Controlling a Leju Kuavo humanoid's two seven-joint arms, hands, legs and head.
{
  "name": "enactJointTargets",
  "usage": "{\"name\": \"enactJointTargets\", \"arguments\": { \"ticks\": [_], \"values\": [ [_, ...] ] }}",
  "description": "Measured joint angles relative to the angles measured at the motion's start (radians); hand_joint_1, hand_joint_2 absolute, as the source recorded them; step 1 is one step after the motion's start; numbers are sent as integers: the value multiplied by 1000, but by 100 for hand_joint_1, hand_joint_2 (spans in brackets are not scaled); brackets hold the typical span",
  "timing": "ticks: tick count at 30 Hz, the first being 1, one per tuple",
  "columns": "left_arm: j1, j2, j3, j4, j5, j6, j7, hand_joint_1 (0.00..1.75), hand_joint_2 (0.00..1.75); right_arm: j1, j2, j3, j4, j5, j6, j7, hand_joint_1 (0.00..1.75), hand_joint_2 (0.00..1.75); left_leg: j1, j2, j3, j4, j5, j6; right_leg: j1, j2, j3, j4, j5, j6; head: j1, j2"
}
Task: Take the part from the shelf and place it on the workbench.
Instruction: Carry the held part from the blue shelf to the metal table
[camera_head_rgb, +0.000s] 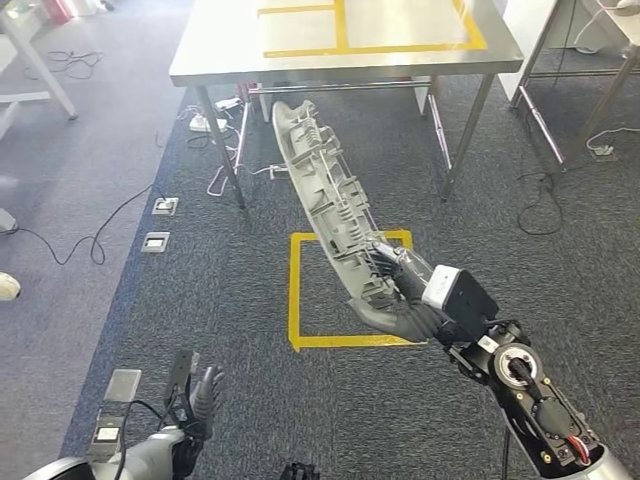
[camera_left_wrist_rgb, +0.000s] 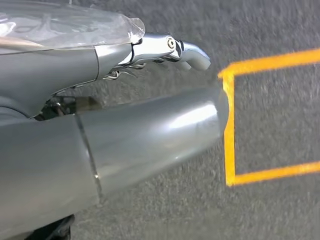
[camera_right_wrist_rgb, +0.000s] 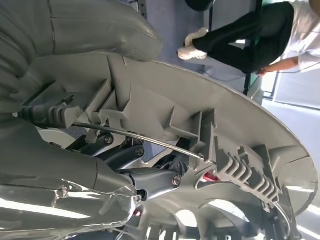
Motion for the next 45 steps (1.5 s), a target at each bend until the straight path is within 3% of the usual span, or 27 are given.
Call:
{"name": "enactJointTargets", "arguments": {
  "ticks": [2, 3, 4, 6, 8, 9, 11, 12, 13, 14, 15, 17, 18, 21, 23, 25, 27, 30, 35, 39, 41, 44, 45],
  "values": [
    [-2, 3, 0, 0, 0, -2, 0, 0, 0, 8, 1, -2, 1, -23, 3, -9, 175, 175, -3, 31, 78, -144, 52, 6, 4, -19, 2, 2, -5, 8, -5, 0],
    [-3, 4, 0, 0, 0, -3, 1, 0, 0, 11, 2, -4, 1, -40, 11, -15, 175, 175, -6, 41, 102, -190, 63, 12, 7, -27, 2, 3, -8, 13, -5, 0],
    [-4, 4, 0, 0, 0, -3, 2, 0, 0, 14, 2, -6, 1, -60, 21, -21, 175, 175, -10, 46, 112, -211, 64, 19, 10, -34, 3, 4, -12, 18, -4, 0],
    [-2, 4, 0, 0, -1, -4, 4, 0, 0, 22, 3, -9, 2, -102, 51, -32, 175, 175, -12, 26, 113, -212, 61, 34, 13, -47, 8, 3, -18, 29, 3, 0],
    [1, 5, 0, 0, -1, -5, 4, 0, 0, 32, 5, -11, 2, -136, 76, -39, 175, 175, -8, 9, 116, -215, 60, 45, 8, -25, 0, 28, -42, 39, 9, 0],
    [0, 5, 0, 0, 0, -5, 4, 0, 0, 36, 6, -11, 2, -145, 84, -40, 175, 175, -6, 1, 118, -216, 60, 50, 6, -3, -18, 70, -68, 42, 12, 0],
    [-2, 4, 0, 0, 0, -5, 4, 0, 0, 46, 8, -11, 2, -151, 90, -42, 175, 175, -7, -17, 119, -216, 59, 58, 5, 36, -84, 214, -135, 44, 19, 0],
    [-2, 3, 0, 0, 0, -5, 4, 0, 0, 52, 8, -11, 3, -151, 91, -41, 175, 175, -8, -28, 120, -215, 59, 59, 5, 44, -117, 283, -158, 43, 20, 0],
    [-1, 3, 0, 0, 0, -5, 4, 0, 0, 58, 8, -11, 3, -151, 91, -41, 175, 175, -9, -41, 120, -214, 59, 60, 5, 48, -139, 322, -162, 42, 21, 0],
    [0, 3, 0, 0, 0, -5, 4, 0, 0, 62, 8, -11, 4, -150, 91, -40, 175, 175, -10, -55, 121, -213, 58, 60, 5, 50, -141, 316, -144, 39, 22, 0],
    [1, 2, 0, 0, -1, -5, 4, 0, 0, 65, 8, -11, 5, -149, 90, -39, 175, 175, -11, -69, 122, -212, 58, 60, 5, 54, -125, 269, -108, 35, 23, 0],
    [0, 0, 0, 0, -1, -5, 4, 0, 0, 66, 8, -12, 6, -148, 90, -38, 175, 175, -12, -91, 123, -209, 57, 57, 5, 77, -68, 125, -29, 25, 25, 0],
    [0, -1, 0, 0, -1, -5, 4, 0, 0, 66, 8, -12, 6, -148, 90, -39, 175, 175, -12, -100, 121, -207, 57, 54, 5, 88, -44, 68, -10, 22, 25, 0],
    [4, 0, 0, 0, -1, -5, 8, 0, 0, 64, 11, -13, 5, -146, 88, -38, 175, 175, -10, -117, 113, -208, 63, 39, 7, 93, -16, 20, -8, 16, 24, 0],
    [8, 2, 0, 0, -1, -5, 10, 0, 0, 66, 14, -14, 5, -139, 74, -33, 175, 175, -13, -106, 114, -210, 65, 33, 3, 88, -10, 11, -3, 13, 21, 0],
    [7, 3, 0, 0, 0, -5, 12, 0, 0, 66, 17, -15, 5, -136, 55, -28, 175, 175, -16, -86, 119, -214, 64, 47, 4, 88, -7, 6, -3, 17, 14, 0],
    [6, 4, 0, 0, 0, -5, 14, 0, 0, 66, 19, -20, 4, -142, 41, -25, 175, 175, -16, -82, 123, -221, 64, 55, 9, 88, -9, 8, -5, 18, 12, 0],
    [6, 4, 0, 0, -6, -5, 17, 0, 0, 67, 19, -27, 4, -149, 25, -22, 175, 175, -12, -81, 122, -223, 68, 44, 13, 89, -10, 9, -3, 13, 13, 0],
    [5, 2, 0, 0, -11, -5, 21, 0, 0, 67, 19, -38, 2, -153, 13, -21, 175, 175, -10, -80, 122, -224, 68, 37, 14, 89, -11, 10, -2, 12, 13, 0],
    [3, 3, 0, 0, -10, -5, 22, 0, 0, 65, 21, -46, 2, -155, 9, -19, 175, 175, -10, -77, 135, -242, 68, 55, 11, 87, -4, -4, -2, 23, 12, 0],
    [2, 2, 0, 0, -9, -7, 23, 0, 0, 62, 23, -49, 1, -156, 9, -20, 175, 175, -3, -71, 158, -271, 75, 59, 12, 76, -24, 44, -31, 30, 16, 0],
    [2, 1, 0, 0, -8, -8, 23, 0, 0, 60, 23, -51, 1, -158, 8, -22, 175, 175, 2, -65, 172, -278, 70, 59, 1, 66, -125, 242, -112, 45, 24, 0],
    [3, 1, 0, 0, -7, -9, 23, 0, 0, 62, 23, -52, 2, -158, 8, -22, 175, 175, 4, -65, 174, -276, 66, 57, -4, 64, -148, 278, -116, 51, 24, 0]
  ]
}}
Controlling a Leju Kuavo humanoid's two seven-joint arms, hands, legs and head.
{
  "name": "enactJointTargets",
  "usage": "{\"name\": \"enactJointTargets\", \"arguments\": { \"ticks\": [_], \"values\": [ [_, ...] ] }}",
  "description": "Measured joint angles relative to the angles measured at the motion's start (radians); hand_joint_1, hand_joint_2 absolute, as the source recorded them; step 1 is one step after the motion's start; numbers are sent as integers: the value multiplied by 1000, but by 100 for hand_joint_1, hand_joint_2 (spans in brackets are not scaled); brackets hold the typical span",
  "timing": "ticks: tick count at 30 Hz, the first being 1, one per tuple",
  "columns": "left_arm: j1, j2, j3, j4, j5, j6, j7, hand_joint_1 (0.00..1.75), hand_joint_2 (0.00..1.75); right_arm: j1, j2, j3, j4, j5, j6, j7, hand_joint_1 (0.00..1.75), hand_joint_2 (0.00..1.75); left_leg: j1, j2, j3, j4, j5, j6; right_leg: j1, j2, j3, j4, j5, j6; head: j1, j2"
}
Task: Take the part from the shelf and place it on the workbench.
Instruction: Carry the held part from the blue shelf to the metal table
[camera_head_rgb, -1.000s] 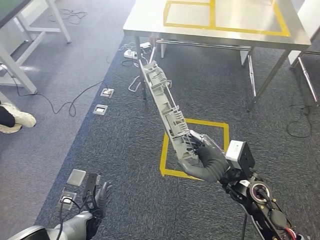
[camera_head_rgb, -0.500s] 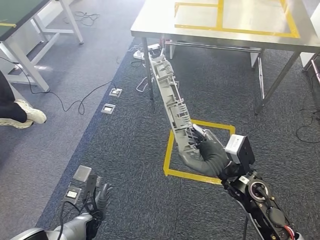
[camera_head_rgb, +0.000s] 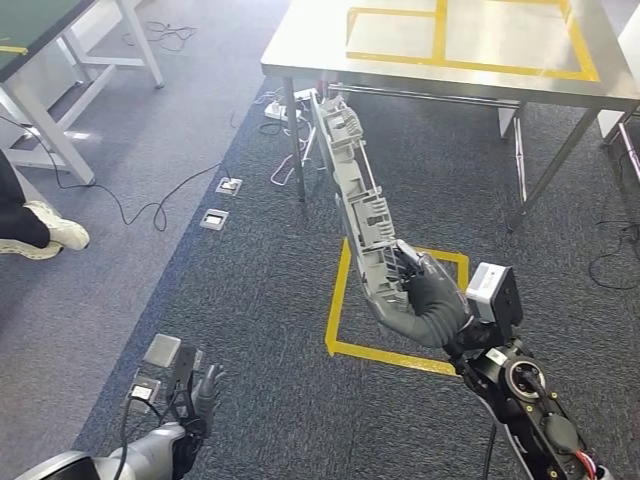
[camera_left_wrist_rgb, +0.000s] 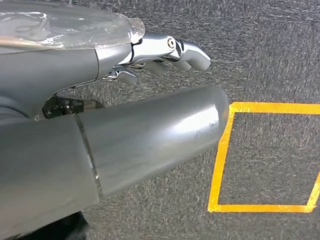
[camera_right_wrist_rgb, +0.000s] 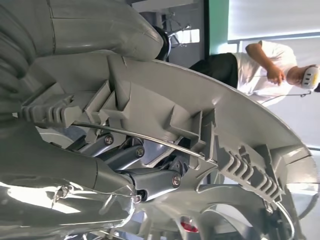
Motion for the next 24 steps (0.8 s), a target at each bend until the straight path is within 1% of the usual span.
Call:
{"name": "enactJointTargets", "arguments": {
  "ticks": [1, 2, 3, 4, 5, 6, 8, 9, 10, 11, 12, 13, 14, 15, 16, 17, 18, 19, 20, 21, 22, 24],
  "values": [
    [1, 0, 0, 0, 1, -1, 0, 0, 0, 2, 0, -1, 1, 0, -1, 0, 175, 175, 3, 0, 2, 4, -5, -5, -5, -1, -4, -5, 17, 6, 0, 0],
    [2, 0, 0, 0, 2, -1, 0, 0, 0, 3, 0, -1, 1, 0, -2, 0, 175, 175, 8, -2, 3, 10, -11, -11, -12, -2, 13, -51, 52, 14, 1, 0],
    [3, -1, 0, 0, 3, -2, 0, 0, 0, 4, 0, -3, 1, 0, -3, 0, 175, 175, 13, -3, 5, 20, -20, -19, -19, -2, 42, -122, 92, 22, 2, 0],
    [3, 1, 0, 0, 3, -2, 0, 0, 0, 4, 0, -4, 2, 0, -3, 0, 175, 175, 15, -5, 3, 31, -30, -29, -22, 3, 73, -186, 118, 29, 5, 0],
    [2, 2, 0, 0, 3, -2, 0, 0, 0, 3, 1, -6, 1, -1, -3, -1, 175, 175, 15, -7, -1, 43, -37, -37, -24, 8, 96, -231, 132, 28, 9, 0],
    [2, 3, 0, 0, 3, -2, 0, 0, 0, 3, 1, -7, 1, -1, -3, -2, 175, 175, 15, -9, -5, 51, -42, -45, -23, 13, 107, -249, 131, 22, 9, 0],
    [2, 3, 0, 0, 3, -3, 1, 0, 0, 4, 1, -8, 1, -2, -3, -1, 175, 175, 16, -11, -9, 54, -42, -54, -17, 16, 109, -246, 123, 0, 6, 0],
    [3, 3, 0, 0, 3, -3, 1, 0, 0, 4, 2, -9, 1, -2, -3, 0, 175, 175, 18, -6, -9, 57, -45, -57, -16, 14, 110, -245, 122, -8, 3, 0],
    [3, 3, 0, 0, 3, -3, 1, 0, 0, 4, 2, -10, 1, -2, -3, 0, 175, 175, 18, 7, -16, 71, -52, -60, -16, 12, 114, -246, 120, -16, 0, 0],
    [1, 3, 0, 0, 3, -3, 1, 0, 0, 3, 2, -11, 1, -2, -4, 0, 175, 175, 17, 22, -35, 107, -66, -61, -16, 8, 118, -247, 118, -23, -3, 0],
    [-1, 3, 0, 0, 3, -2, 1, 0, 0, 2, 2, -12, 1, -3, -4, -1, 175, 175, 16, 39, -68, 166, -87, -62, -15, 5, 122, -248, 114, -30, -8, 0],
    [-2, 3, 0, 0, 3, -2, 1, 0, 0, 2, 2, -14, 1, -3, -4, -3, 175, 175, 14, 49, -114, 243, -110, -61, -12, 1, 125, -248, 110, -36, -13, 0],
    [-3, 3, 0, 0, 4, -2, 1, 0, 0, 2, 2, -14, 1, -3, -4, -4, 175, 175, 13, 53, -162, 317, -129, -60, -9, -3, 128, -248, 106, -40, -17, 0],
    [-2, 2, 0, 0, 4, -2, 1, 0, 0, 2, 2, -15, 3, -3, -4, -5, 175, 175, 12, 54, -200, 366, -132, -57, -5, -5, 132, -248, 102, -44, -19, 0],
    [0, 2, 0, 0, 5, -2, 1, 0, 0, 3, 2, -15, 4, -3, -3, -7, 175, 175, 11, 54, -218, 377, -117, -52, -2, -7, 138, -248, 96, -46, -22, 0],
    [0, 2, 0, 0, 6, -2, 1, 0, 0, 3, 2, -15, 6, -3, -2, -8, 175, 175, 8, 54, -213, 343, -82, -45, 0, -9, 145, -248, 91, -47, -23, 0],
    [0, 3, 0, 0, 6, -2, 1, 0, 0, 2, 2, -15, 7, -3, -1, -10, 175, 175, 2, 56, -188, 274, -36, -36, 1, -10, 153, -248, 85, -46, -24, 0],
    [0, 4, 0, 0, 6, -2, 1, 0, 0, 2, 2, -15, 7, -3, 0, -12, 175, 175, -6, 60, -157, 200, 1, -25, 2, -11, 160, -249, 78, -44, -24, 0],
    [-2, 6, 0, 0, 6, -2, 1, 0, 0, 1, 2, -16, 8, -3, 1, -15, 175, 175, -14, 63, -128, 133, 23, -16, 3, -12, 165, -251, 72, -40, -24, 0],
    [-3, 7, 0, 0, 7, -3, 1, 0, 0, 1, 2, -17, 8, -3, 1, -18, 175, 175, -21, 66, -108, 92, 30, -11, 4, -13, 168, -254, 67, -36, -24, 0],
    [-5, 8, 0, 0, 7, -2, 1, 0, 0, 0, 2, -18, 8, -3, 1, -20, 175, 175, -25, 67, -99, 72, 23, -7, 5, -14, 172, -256, 66, -31, -24, 0],
    [-5, 9, 0, 0, 8, -3, 1, 0, 0, -1, 2, -20, 9, -2, 1, -21, 175, 175, -23, 63, -85, 58, 13, -3, 6, -17, 179, -259, 64, -20, -24, 0]
  ]
}}
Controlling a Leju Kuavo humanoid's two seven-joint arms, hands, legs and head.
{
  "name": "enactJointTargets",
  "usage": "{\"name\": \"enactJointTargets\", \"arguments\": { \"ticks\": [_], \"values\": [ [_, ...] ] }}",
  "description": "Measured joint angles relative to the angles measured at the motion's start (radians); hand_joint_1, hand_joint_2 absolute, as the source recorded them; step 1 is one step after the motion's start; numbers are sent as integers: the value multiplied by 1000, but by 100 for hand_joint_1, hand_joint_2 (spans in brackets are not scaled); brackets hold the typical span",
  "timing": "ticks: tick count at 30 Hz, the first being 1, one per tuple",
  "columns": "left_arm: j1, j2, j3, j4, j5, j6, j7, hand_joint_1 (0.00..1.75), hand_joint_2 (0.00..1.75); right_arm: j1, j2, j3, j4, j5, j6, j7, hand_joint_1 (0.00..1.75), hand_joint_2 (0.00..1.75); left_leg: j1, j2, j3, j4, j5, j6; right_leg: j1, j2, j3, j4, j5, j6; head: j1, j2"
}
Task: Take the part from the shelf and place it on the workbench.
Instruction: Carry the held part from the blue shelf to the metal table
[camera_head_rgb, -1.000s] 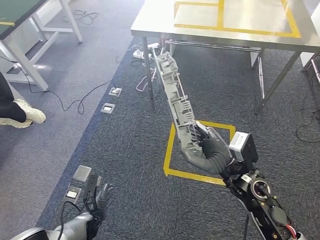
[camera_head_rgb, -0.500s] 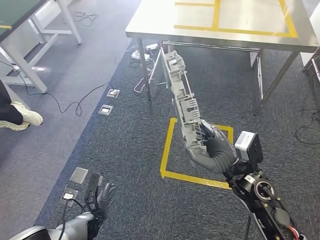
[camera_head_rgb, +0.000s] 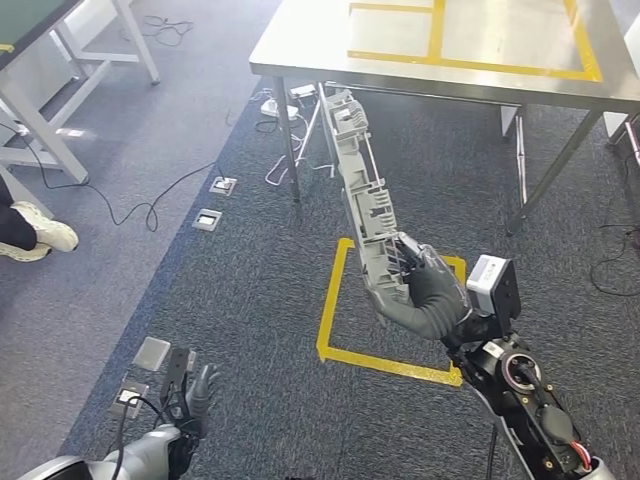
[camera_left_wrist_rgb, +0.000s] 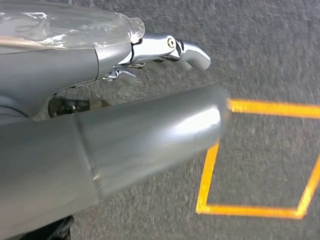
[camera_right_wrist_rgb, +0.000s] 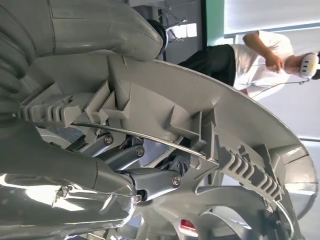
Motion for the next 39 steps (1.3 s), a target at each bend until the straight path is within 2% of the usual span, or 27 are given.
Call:
{"name": "enactJointTargets", "arguments": {
  "ticks": [2, 5, 6, 7, 8, 9, 10, 11, 12, 13, 16, 18, 21, 22, 23, 24, 26, 27, 28, 31, 32, 33, 34, 36, 37, 38, 39],
  "values": [
    [1, -2, 0, 0, 0, -1, 0, 0, 0, -2, 0, -2, 1, 1, 0, -1, 175, 175, 4, -5, 23, -10, -8, 9, 0, 0, -14, 43, -16, 6, 6, 0],
    [0, -4, 0, 0, 0, -2, 1, 0, 0, -4, 0, -5, 3, 3, 2, -6, 175, 175, 3, -11, 49, -13, -26, 18, 2, 3, -123, 236, -78, 10, 17, 0],
    [1, -4, 0, 0, 0, -2, 2, 0, 0, -3, 0, -5, 5, 4, 2, -7, 175, 175, 2, -13, 58, -13, -33, 19, 2, 3, -160, 284, -94, 13, 18, 0],
    [2, -5, 0, 0, 0, -2, 2, 0, 0, -2, 0, -5, 8, 4, 2, -7, 175, 175, 1, -16, 69, -12, -42, 20, 2, 3, -183, 300, -96, 15, 19, 0],
    [3, -5, 0, 0, 0, -2, 2, 0, 0, -1, 0, -6, 10, 5, 2, -7, 175, 175, 1, -19, 83, -12, -51, 19, 2, 3, -188, 277, -76, 16, 21, 0],
    [3, -6, 0, 0, 0, -2, 3, 0, 0, 0, 0, -6, 12, 5, 2, -8, 175, 175, 0, -22, 98, -12, -61, 18, 2, 3, -177, 222, -34, 14, 22, 0],
    [3, -7, 0, 0, 0, -2, 3, 0, 0, 0, 0, -7, 14, 5, 2, -9, 175, 175, 0, -25, 111, -11, -72, 15, 2, 4, -159, 149, 25, 12, 25, 0],
    [3, -8, 0, 0, 0, -2, 3, 0, 0, -1, 0, -8, 15, 5, 2, -10, 175, 175, -1, -26, 122, -9, -82, 12, 4, 5, -142, 81, 67, 8, 27, 0],
    [2, -9, 0, 0, 0, -2, 4, 0, 0, -3, 0, -9, 15, 5, 2, -12, 175, 175, -1, -28, 127, -7, -91, 7, 6, 7, -126, 34, 95, 1, 29, 0],
    [2, -9, 0, 0, 0, -2, 5, 0, 0, -4, 1, -10, 15, 5, 3, -14, 175, 175, -2, -29, 130, -4, -98, 2, 7, 8, -117, 9, 106, -6, 29, 0],
    [1, -9, 0, 0, 1, -2, 6, 0, 0, -7, 2, -13, 16, 6, 3, -14, 175, 175, -2, -26, 134, 14, -107, -13, 7, 8, -89, -5, 95, -27, 26, 0],
    [0, -9, 0, 0, 1, -3, 5, 0, 0, -9, 2, -15, 16, 7, 2, -13, 175, 175, 2, -18, 98, 86, -119, -23, 4, 7, -66, -12, 85, -36, 22, 0],
    [3, -10, 0, 0, 1, -2, 4, 0, 0, -12, 2, -17, 16, 8, 2, -15, 175, 175, 11, -10, -37, 274, -179, -40, 3, 7, -40, -14, 60, -41, 14, 0],
    [5, -9, 0, 0, 2, -2, 4, 0, 0, -11, 2, -17, 16, 8, 1, -15, 175, 175, 14, -9, -70, 298, -188, -43, 2, 8, -28, -14, 49, -39, 12, 0],
    [7, -9, 0, 0, 2, -2, 4, 0, 0, -10, 2, -17, 16, 9, 0, -13, 175, 175, 17, -8, -85, 285, -179, -46, 1, 9, -14, -14, 37, -37, 11, 0],
    [8, -8, 0, 0, 1, -2, 4, 0, 0, -9, 2, -17, 16, 9, -1, -12, 175, 175, 19, -7, -83, 238, -147, -48, -1, 9, 3, -14, 24, -34, 9, 0],
    [9, -7, 0, 0, 1, -2, 4, 0, 0, -10, 2, -19, 16, 9, -6, -11, 175, 175, 19, 1, -55, 99, -37, -47, -3, 8, 35, -13, -5, -23, 8, 0],
    [10, -6, 0, 0, 1, -2, 4, 0, 0, -11, 2, -20, 15, 9, -10, -12, 175, 175, 16, 4, -42, 49, 1, -41, -3, 8, 44, -14, -19, -17, 7, 0],
    [11, -6, 0, 0, 1, -2, 4, 0, 0, -13, 2, -21, 14, 10, -16, -11, 175, 175, 13, 7, -35, 23, 24, -33, -3, 8, 51, -17, -30, -10, 8, 0],
    [10, -6, 0, 0, 0, -2, 4, 0, 0, -17, 3, -31, 5, 13, -43, -6, 175, 175, 9, 3, -19, 16, 10, -7, -3, 6, 68, -14, -37, 9, 12, 0],
    [9, -6, 0, 0, 0, -2, 3, 0, 0, -18, 2, -35, 3, 14, -51, -5, 175, 175, 9, 1, -7, 13, 2, 1, -4, 5, 58, 17, -36, 13, 14, 0],
    [9, -6, 0, 0, -1, -2, 3, 0, 0, -19, 2, -39, 1, 17, -57, -5, 175, 175, 8, -2, 6, 11, -6, 8, -5, 4, 30, 68, -40, 14, 17, 0],
    [10, -6, 0, 0, -2, -2, 3, 0, 0, -19, 2, -43, 0, 22, -64, -7, 175, 175, 6, -4, 20, 10, -17, 13, -5, 4, -12, 138, -51, 13, 19, 0],
    [11, -5, 0, 0, -2, -2, 3, 0, 0, -18, 2, -49, 0, 33, -82, -9, 175, 175, 1, -6, 50, 10, -42, 21, -1, 5, -107, 266, -105, 13, 21, 0],
    [12, -6, 0, 0, -2, -2, 3, 0, 0, -17, 1, -54, -1, 38, -91, -9, 175, 175, -2, -9, 68, 10, -57, 23, 1, 5, -144, 294, -137, 13, 22, 0],
    [13, -6, 0, 0, -2, -2, 3, 0, 0, -17, 0, -58, -1, 42, -100, -7, 175, 175, -6, -12, 90, 10, -73, 25, 3, 5, -167, 290, -156, 11, 23, 0],
    [13, -7, 0, 0, -2, -2, 3, 0, 0, -17, -1, -63, -2, 45, -109, -6, 175, 175, -10, -15, 115, 10, -90, 27, 6, 6, -179, 257, -149, 7, 24, 0]
  ]
}}
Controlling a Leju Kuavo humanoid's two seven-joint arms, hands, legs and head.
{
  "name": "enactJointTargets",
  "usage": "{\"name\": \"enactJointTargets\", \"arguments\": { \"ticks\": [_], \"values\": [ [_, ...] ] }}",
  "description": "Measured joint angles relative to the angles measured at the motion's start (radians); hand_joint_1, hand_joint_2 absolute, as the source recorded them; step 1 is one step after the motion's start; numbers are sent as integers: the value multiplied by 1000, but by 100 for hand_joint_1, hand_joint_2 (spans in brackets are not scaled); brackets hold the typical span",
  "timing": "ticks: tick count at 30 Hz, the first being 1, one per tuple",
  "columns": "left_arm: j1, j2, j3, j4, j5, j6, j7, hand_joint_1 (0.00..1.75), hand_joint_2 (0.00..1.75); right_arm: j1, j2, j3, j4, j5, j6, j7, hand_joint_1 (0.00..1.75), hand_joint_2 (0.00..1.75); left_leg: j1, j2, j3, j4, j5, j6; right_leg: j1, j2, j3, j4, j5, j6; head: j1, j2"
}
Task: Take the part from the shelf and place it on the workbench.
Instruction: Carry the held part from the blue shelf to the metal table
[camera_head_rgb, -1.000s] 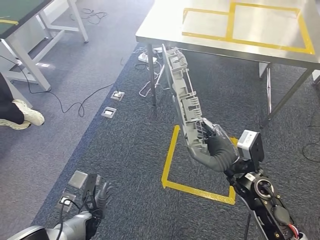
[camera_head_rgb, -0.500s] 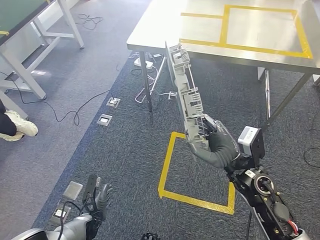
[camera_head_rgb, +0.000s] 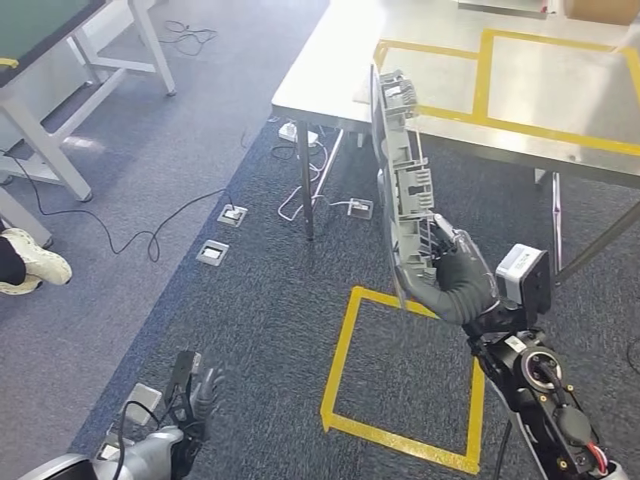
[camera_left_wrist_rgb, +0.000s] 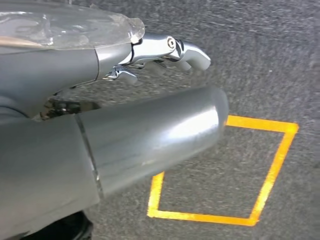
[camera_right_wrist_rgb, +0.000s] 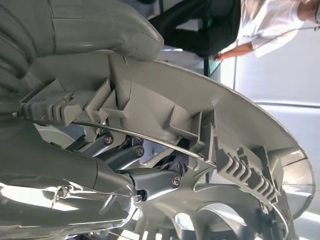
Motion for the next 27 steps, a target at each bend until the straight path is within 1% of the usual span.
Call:
{"name": "enactJointTargets", "arguments": {
  "ticks": [1, 2, 3, 4, 5, 6, 7, 8, 9, 10, 11, 12, 13, 14, 15, 16, 18, 19, 20, 21, 22, 23, 24, 25, 26, 27],
  "values": [
    [0, -1, 0, 0, 0, 0, 0, 0, 0, -1, -1, -5, -2, 2, -6, 1, 175, 175, -4, -2, 24, -1, -18, 1, 4, 1, -2, -55, 45, -8, 2, 0],
    [1, -4, 0, 0, 0, 0, 0, 0, 0, -2, -3, -10, -4, 4, -11, 2, 175, 175, -7, -3, 46, 1, -35, 1, 9, 3, -3, -123, 128, -19, 4, 0],
    [0, -6, 0, 0, 0, 0, 0, 0, 0, -5, -4, -14, -7, 5, -14, 1, 175, 175, -10, -6, 62, 1, -51, -1, 15, 6, -5, -178, 208, -27, 6, 0],
    [0, -8, 0, 0, 0, 0, 0, 0, 0, -8, -6, -17, -10, 6, -15, 1, 175, 175, -11, -8, 73, 1, -65, -4, 20, 9, -2, -217, 273, -32, 7, 0],
    [0, -10, 0, 0, 0, 1, 0, 0, 0, -12, -8, -21, -13, 6, -16, 1, 175, 175, -11, -9, 81, 3, -74, -8, 25, 10, 2, -239, 308, -35, 8, 0],
    [-1, -10, 0, 0, 0, 1, 0, 0, 0, -15, -8, -24, -17, 7, -18, 1, 175, 175, -11, -11, 86, 4, -78, -13, 27, 11, 12, -243, 307, -35, 8, 0],
    [-1, -9, 0, 0, 0, 1, 0, 0, 0, -17, -8, -27, -21, 9, -24, 3, 175, 175, -10, -10, 84, 16, -77, -16, 25, 10, 26, -249, 305, -37, 9, 0],
    [-2, -9, 0, 0, -1, 1, 0, 0, 0, -18, -9, -30, -24, 11, -32, 4, 175, 175, -9, -8, 70, 49, -67, -22, 22, 10, 38, -256, 298, -40, 9, 0],
    [-3, -9, 0, 0, -2, 1, 0, 0, 0, -19, -9, -33, -27, 13, -43, 4, 175, 175, -8, -6, 39, 98, -58, -29, 18, 10, 50, -262, 293, -43, 8, 0],
    [-4, -10, 0, 0, -3, 0, 0, 0, 0, -20, -10, -38, -33, 14, -56, 4, 175, 175, -4, -3, -6, 164, -60, -36, 15, 10, 61, -267, 286, -44, 5, 0],
    [-4, -10, 0, 0, -3, 0, 0, 0, 0, -21, -11, -45, -39, 15, -70, 4, 175, 175, 0, 0, -58, 228, -74, -44, 12, 10, 71, -269, 277, -45, 3, 0],
    [-3, -10, 0, 0, -4, 0, 0, 0, 0, -22, -13, -51, -45, 17, -84, 5, 175, 175, 6, 2, -105, 275, -104, -51, 9, 11, 82, -270, 266, -44, 1, 0],
    [-1, -10, 0, 0, -4, 0, 1, 0, 0, -21, -16, -59, -52, 18, -96, 6, 175, 175, 13, 4, -143, 298, -137, -58, 6, 12, 95, -270, 253, -42, -1, 0],
    [0, -8, 0, 0, -4, 0, 2, 0, 0, -21, -20, -67, -57, 19, -107, 8, 175, 175, 19, 5, -167, 294, -156, -64, 2, 13, 111, -270, 240, -38, -2, 0],
    [1, -7, 0, 0, -4, 0, 2, 0, 0, -20, -24, -74, -63, 20, -114, 10, 175, 175, 24, 7, -177, 262, -150, -70, -2, 14, 129, -269, 225, -34, -3, 0],
    [1, -6, 0, 0, -4, 0, 3, 0, 0, -20, -28, -84, -70, 20, -120, 11, 175, 175, 30, 9, -176, 209, -113, -75, -7, 14, 147, -269, 210, -28, -4, 0],
    [2, -5, 0, 1, -4, 0, 5, 0, 0, -23, -36, -99, -81, 20, -124, 12, 175, 175, 38, 16, -168, 76, 32, -83, -12, 15, 172, -265, 180, -13, -8, 0],
    [3, -5, 0, 1, -5, 0, 7, 0, 0, -25, -39, -104, -87, 21, -125, 12, 175, 175, 40, 19, -165, 33, 91, -81, -11, 18, 178, -264, 168, -6, -9, 0],
    [5, -5, 0, 1, -5, 0, 8, 0, 0, -26, -42, -107, -91, 21, -125, 12, 175, 175, 40, 22, -163, 9, 127, -75, -10, 20, 184, -261, 160, 2, -9, 0],
    [5, -5, 0, 1, -5, 0, 9, 0, 0, -28, -45, -111, -97, 21, -125, 13, 175, 175, 39, 23, -161, 3, 132, -67, -9, 23, 191, -255, 156, 9, -8, 0],
    [4, -5, 0, 1, -5, 0, 9, 0, 0, -28, -47, -114, -103, 21, -127, 14, 175, 175, 39, 21, -153, 6, 126, -58, -10, 23, 189, -248, 155, 15, -7, 0],
    [2, -6, 0, 1, -5, 0, 8, 0, 0, -27, -49, -117, -106, 22, -130, 15, 175, 175, 38, 20, -144, 5, 118, -49, -12, 19, 184, -226, 155, 18, -3, 0],
    [-1, -6, 0, 1, -5, 0, 7, 0, 0, -26, -52, -120, -109, 22, -134, 15, 175, 175, 36, 20, -134, 5, 110, -42, -14, 15, 166, -188, 152, 20, 0, 0],
    [-4, -6, 0, 1, -5, 0, 7, 0, 0, -26, -54, -123, -112, 22, -140, 15, 175, 175, 34, 19, -123, 4, 102, -35, -15, 11, 135, -134, 141, 20, 3, 0],
    [-5, -6, 0, 1, -5, 0, 6, 0, 0, -25, -56, -127, -114, 23, -148, 14, 175, 175, 31, 19, -113, 4, 93, -29, -14, 8, 98, -69, 119, 20, 6, 0],
    [-5, -6, 0, 1, -5, 0, 6, 0, 0, -23, -58, -131, -117, 24, -156, 12, 175, 175, 28, 18, -102, 4, 83, -25, -13, 7, 57, -6, 89, 21, 7, 0]
  ]
}}
